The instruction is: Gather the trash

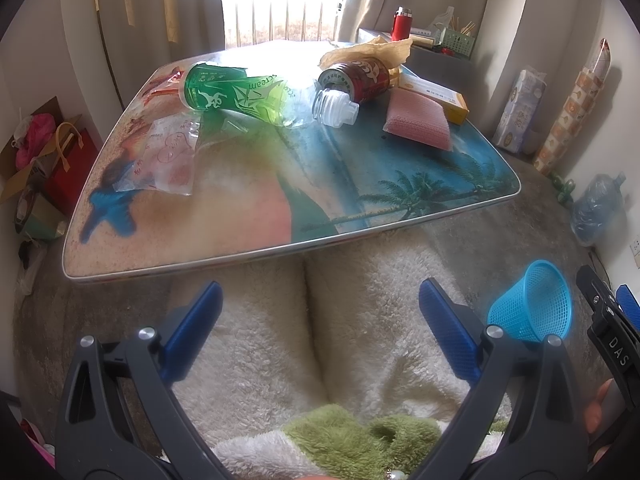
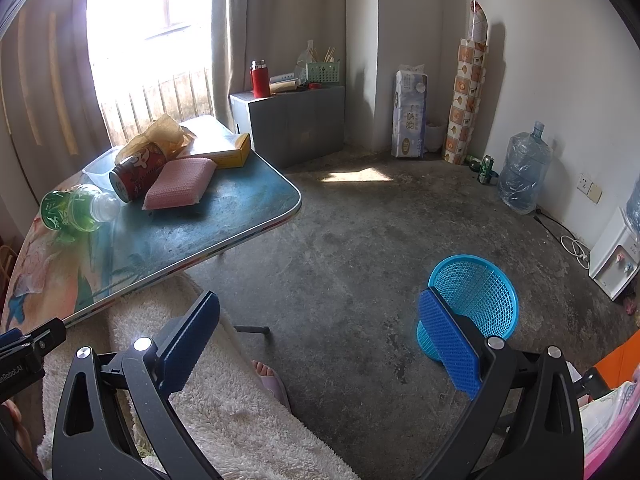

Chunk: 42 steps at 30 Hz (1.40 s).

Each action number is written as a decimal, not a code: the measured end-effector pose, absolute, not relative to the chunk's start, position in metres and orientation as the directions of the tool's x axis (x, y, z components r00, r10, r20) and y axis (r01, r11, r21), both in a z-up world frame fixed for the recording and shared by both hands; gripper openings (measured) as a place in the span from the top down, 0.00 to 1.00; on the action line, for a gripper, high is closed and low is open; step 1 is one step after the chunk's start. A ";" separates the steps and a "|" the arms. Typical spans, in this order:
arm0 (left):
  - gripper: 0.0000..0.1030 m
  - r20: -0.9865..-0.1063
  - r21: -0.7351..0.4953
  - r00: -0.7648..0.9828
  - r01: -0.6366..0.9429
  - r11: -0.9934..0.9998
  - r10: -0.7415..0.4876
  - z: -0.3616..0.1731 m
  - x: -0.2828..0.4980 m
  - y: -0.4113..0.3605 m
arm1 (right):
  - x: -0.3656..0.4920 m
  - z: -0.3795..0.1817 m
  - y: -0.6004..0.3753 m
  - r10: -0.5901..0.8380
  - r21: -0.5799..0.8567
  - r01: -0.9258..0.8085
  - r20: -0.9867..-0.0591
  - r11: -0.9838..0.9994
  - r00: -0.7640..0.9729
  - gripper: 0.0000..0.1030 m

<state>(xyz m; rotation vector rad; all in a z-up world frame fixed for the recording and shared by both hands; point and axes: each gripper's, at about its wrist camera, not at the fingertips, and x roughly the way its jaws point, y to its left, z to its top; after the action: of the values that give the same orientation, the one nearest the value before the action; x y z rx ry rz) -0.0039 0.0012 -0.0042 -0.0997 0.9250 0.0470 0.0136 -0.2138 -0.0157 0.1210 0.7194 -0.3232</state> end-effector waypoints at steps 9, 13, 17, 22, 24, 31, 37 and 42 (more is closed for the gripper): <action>0.08 -0.799 -0.066 0.601 -0.083 0.994 -0.003 -0.004 -0.004 0.001 | 0.014 -0.017 -0.212 -0.248 -0.002 0.331 -0.666 0.944 0.704 0.06; 0.08 -0.800 -0.066 0.600 -0.083 0.994 -0.003 -0.004 -0.003 0.001 | 0.014 -0.017 -0.212 -0.248 -0.002 0.330 -0.665 0.944 0.704 0.06; 0.08 -0.800 -0.066 0.600 -0.083 0.994 -0.003 -0.004 -0.003 0.001 | 0.014 -0.017 -0.212 -0.247 -0.002 0.330 -0.666 0.944 0.703 0.06; 0.08 -0.801 -0.067 0.599 -0.084 0.994 -0.004 -0.009 -0.003 0.003 | 0.015 -0.018 -0.211 -0.248 -0.002 0.330 -0.666 0.944 0.703 0.06; 0.08 -0.801 -0.067 0.599 -0.083 0.994 -0.003 -0.009 -0.003 0.003 | 0.015 -0.017 -0.211 -0.247 -0.001 0.330 -0.667 0.944 0.703 0.06; 0.08 -0.803 -0.069 0.597 -0.085 0.994 -0.004 -0.013 -0.005 0.004 | 0.015 -0.018 -0.210 -0.246 -0.002 0.330 -0.668 0.944 0.702 0.06; 0.08 -0.804 -0.072 0.595 -0.085 0.994 -0.007 -0.014 -0.006 0.005 | 0.015 -0.020 -0.209 -0.245 -0.002 0.329 -0.671 0.944 0.700 0.06; 0.08 -0.805 -0.072 0.593 -0.086 0.994 -0.007 -0.014 -0.006 0.005 | 0.015 -0.023 -0.207 -0.243 -0.003 0.327 -0.674 0.945 0.698 0.06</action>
<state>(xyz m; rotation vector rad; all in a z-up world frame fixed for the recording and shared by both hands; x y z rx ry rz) -0.0059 0.0050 -0.0140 -0.1071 0.9349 0.0460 0.0150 -0.2068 -0.0227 0.1204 0.7324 -0.3184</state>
